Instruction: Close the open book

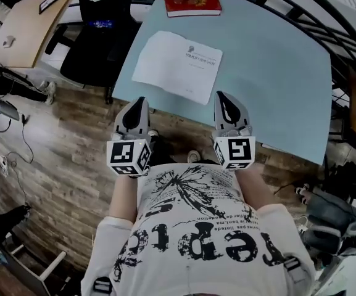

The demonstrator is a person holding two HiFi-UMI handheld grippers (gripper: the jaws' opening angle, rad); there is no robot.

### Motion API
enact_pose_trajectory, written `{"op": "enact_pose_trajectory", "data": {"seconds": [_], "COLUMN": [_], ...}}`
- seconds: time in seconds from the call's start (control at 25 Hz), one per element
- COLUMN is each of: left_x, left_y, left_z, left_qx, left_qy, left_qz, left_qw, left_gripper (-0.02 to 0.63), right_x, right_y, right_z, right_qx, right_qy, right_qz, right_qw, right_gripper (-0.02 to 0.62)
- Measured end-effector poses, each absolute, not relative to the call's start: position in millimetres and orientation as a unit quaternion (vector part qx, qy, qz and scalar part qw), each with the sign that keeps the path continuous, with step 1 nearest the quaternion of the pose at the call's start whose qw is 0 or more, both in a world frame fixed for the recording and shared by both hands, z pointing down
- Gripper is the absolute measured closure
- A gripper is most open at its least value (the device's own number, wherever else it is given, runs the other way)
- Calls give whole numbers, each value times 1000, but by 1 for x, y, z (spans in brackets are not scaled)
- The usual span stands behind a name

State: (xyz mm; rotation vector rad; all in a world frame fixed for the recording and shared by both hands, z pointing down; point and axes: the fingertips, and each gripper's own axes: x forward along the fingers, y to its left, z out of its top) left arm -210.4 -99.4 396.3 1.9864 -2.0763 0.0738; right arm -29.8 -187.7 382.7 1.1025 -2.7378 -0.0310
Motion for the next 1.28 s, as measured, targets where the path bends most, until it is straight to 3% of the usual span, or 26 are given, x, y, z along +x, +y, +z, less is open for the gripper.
{"op": "enact_pose_trajectory", "data": {"seconds": [0.48,0.84,0.96,1.28], "left_x": [-279,-277,-277,-283], "left_y": [-172,-167,-169,-190], "left_z": [453,564,584,607], "left_qx": [761,709,685,600], "left_qy": [-618,-575,-558,-521], "left_qz": [91,0,-39,-198], "left_qw": [172,408,466,574], "left_gripper": [588,581,486,456], "right_x": [-105,-118,-121,-121], "right_y": [-227,-230,-237,-240], "right_z": [410,449,451,466], "right_qx": [462,459,457,449], "right_qy": [-878,-872,-872,-873], "right_qz": [33,46,47,51], "right_qw": [119,166,168,184], "right_gripper": [586,585,584,585]}}
